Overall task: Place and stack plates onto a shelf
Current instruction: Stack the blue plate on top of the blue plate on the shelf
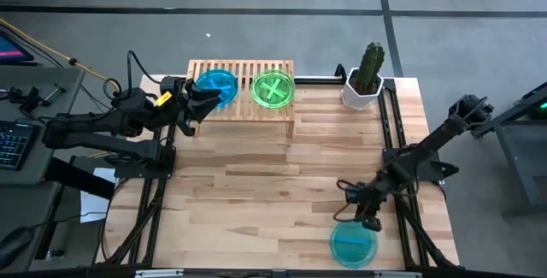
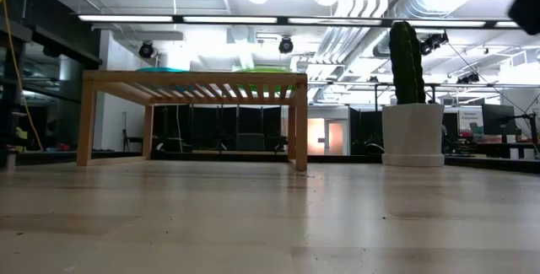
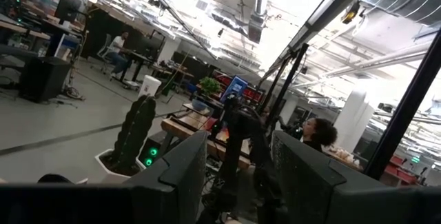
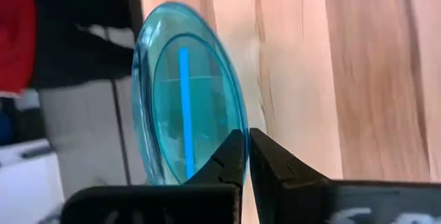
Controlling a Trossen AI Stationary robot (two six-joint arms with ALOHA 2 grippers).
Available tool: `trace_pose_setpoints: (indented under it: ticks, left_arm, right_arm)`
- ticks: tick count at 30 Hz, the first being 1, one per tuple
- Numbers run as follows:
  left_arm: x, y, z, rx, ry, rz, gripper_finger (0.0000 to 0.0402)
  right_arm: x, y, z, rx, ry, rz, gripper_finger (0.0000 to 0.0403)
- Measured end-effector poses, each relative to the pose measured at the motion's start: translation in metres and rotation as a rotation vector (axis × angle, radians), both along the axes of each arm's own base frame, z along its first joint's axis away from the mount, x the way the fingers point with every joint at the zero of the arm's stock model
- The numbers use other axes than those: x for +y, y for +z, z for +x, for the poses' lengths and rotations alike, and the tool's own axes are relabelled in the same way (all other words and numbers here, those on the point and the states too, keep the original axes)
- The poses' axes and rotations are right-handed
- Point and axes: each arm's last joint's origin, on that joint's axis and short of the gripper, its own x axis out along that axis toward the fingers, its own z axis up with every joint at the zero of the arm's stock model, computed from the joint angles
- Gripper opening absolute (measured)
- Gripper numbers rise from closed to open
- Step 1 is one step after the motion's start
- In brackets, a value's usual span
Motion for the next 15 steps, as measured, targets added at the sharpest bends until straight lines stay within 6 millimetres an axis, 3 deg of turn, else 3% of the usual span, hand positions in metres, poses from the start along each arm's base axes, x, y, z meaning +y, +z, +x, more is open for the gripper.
trace_pose_setpoints:
  ticks: [10,15]
  left_arm:
    - [0.0,0.001,0.0,-0.016,0.0,-0.001,0.0156]
    - [0.0,0.016,-0.006,-0.181,-0.002,0.005,0.0156]
  right_arm:
    - [-0.024,0.024,0.033,-0.242,-0.181,0.154,0.0]
    - [-0.05,0.045,0.06,-0.465,-0.408,0.254,0.0]
